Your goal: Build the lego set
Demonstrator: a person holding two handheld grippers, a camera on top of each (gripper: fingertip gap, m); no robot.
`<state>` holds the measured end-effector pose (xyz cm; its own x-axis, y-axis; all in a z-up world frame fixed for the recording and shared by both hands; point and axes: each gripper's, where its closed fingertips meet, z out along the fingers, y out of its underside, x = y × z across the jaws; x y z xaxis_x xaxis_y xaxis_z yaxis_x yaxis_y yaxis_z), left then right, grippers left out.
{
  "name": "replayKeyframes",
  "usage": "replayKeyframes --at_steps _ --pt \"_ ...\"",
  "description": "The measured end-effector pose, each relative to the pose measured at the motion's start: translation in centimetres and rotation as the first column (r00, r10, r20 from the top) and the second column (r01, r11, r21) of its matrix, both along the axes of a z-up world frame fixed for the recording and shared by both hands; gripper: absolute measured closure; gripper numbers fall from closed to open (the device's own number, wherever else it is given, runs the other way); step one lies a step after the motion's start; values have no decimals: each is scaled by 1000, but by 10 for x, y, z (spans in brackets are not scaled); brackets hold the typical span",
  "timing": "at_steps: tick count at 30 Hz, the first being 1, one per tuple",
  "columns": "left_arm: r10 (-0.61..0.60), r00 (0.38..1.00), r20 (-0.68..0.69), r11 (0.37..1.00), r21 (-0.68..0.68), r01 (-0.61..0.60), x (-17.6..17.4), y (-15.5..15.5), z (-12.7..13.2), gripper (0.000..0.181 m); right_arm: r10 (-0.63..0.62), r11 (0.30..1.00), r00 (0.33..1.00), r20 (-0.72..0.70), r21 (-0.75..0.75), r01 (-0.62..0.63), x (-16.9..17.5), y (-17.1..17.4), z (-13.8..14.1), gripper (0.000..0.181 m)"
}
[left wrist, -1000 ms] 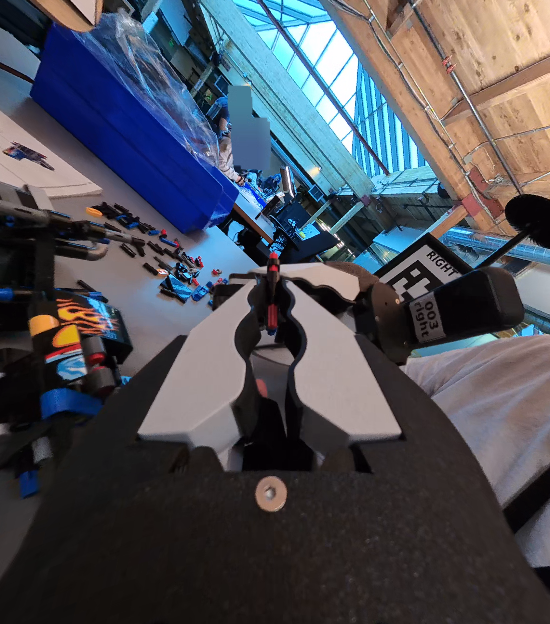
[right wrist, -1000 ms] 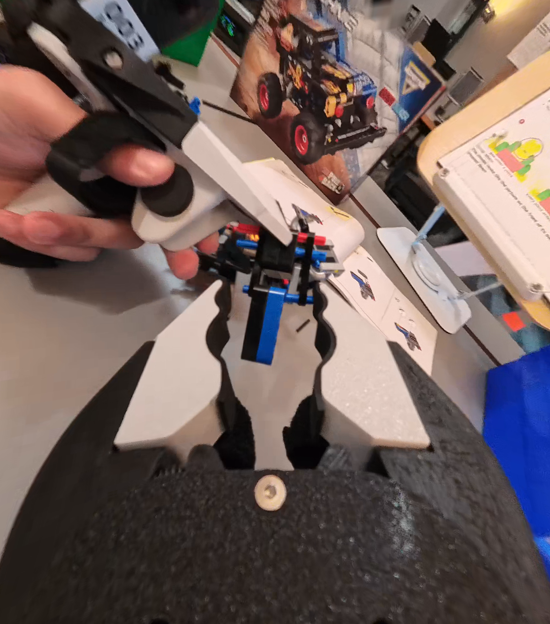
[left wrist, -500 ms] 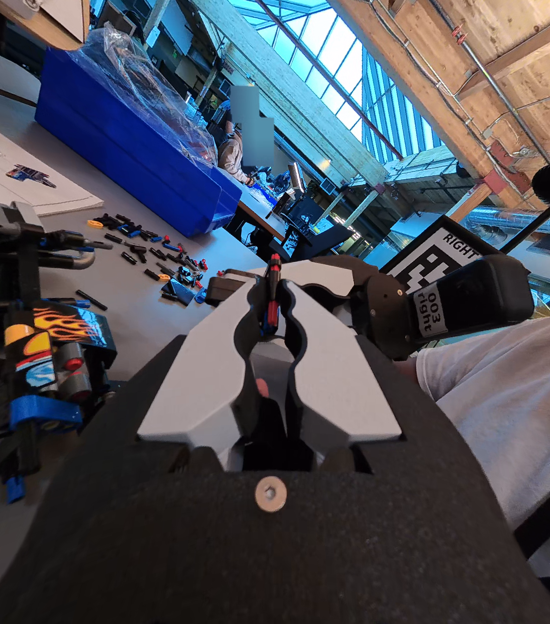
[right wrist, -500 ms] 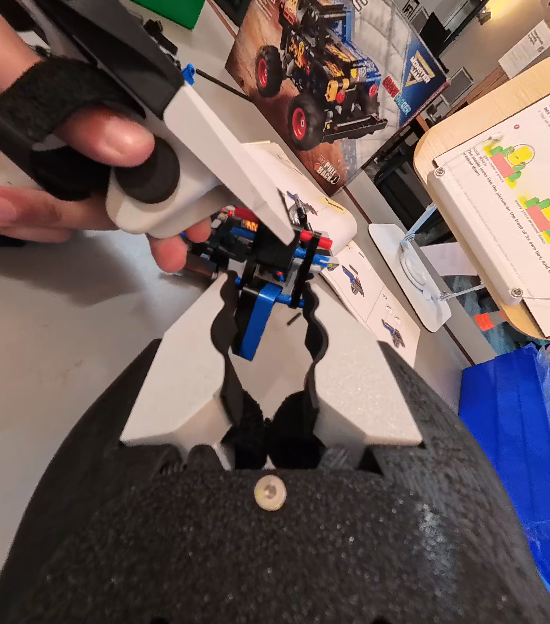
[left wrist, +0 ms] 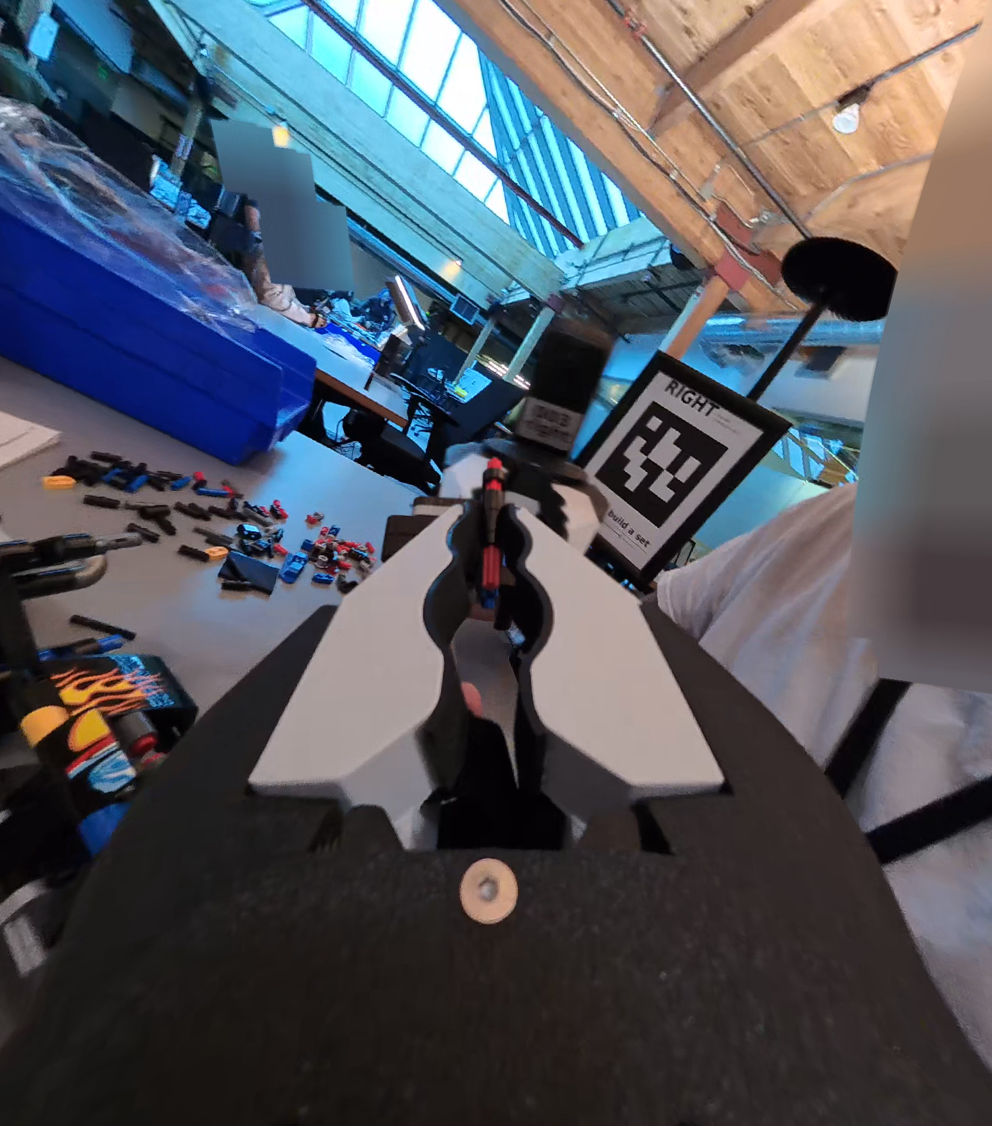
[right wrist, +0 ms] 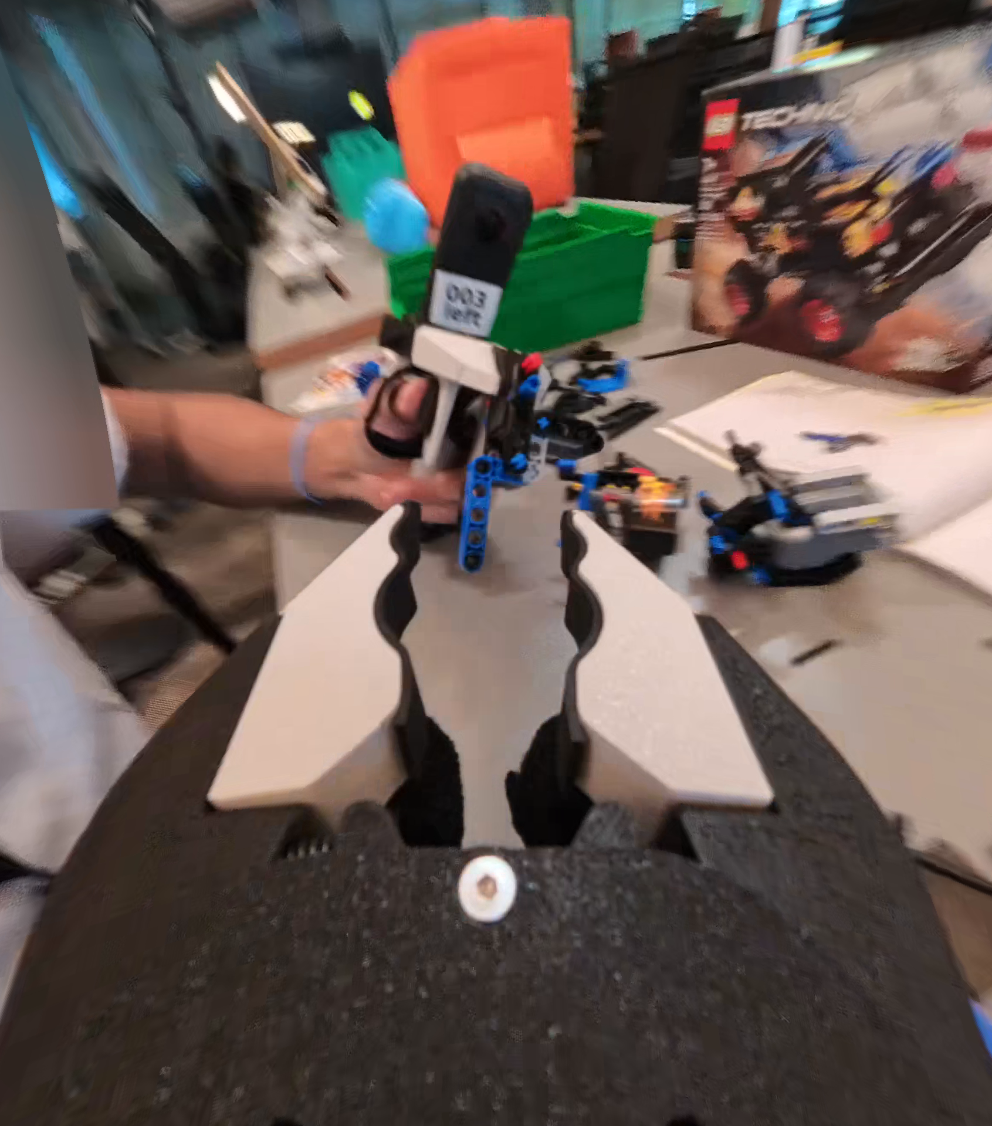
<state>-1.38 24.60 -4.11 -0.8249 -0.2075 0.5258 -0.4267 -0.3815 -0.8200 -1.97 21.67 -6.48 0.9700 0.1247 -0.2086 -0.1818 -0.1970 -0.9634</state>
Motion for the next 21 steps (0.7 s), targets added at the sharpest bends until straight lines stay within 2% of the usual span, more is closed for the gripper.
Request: replayKeyframes --at_steps 2,4,6,9,14,21 --pt "-70 997 16 997 27 70 -10 -8 -2 177 77 997 986 -150 39 -72 1 -2 3 149" --pt "-69 997 38 995 69 66 -12 -14 -6 177 109 993 978 -179 60 -100 0 -2 2 156" --pt "-56 998 39 995 81 52 -11 -15 -7 177 151 988 975 -165 51 -145 -7 -3 -1 164" --pt "-64 997 32 994 86 61 -12 -17 -8 177 133 991 986 -102 7 -133 -10 -1 -10 172" --pt "-65 997 30 989 137 60 -13 -19 -15 176 130 991 980 -152 19 -129 -5 -1 -10 167" --pt "-44 999 21 983 178 40 -9 -21 -22 177 144 989 980 -135 -2 -145 -6 -1 -17 175"
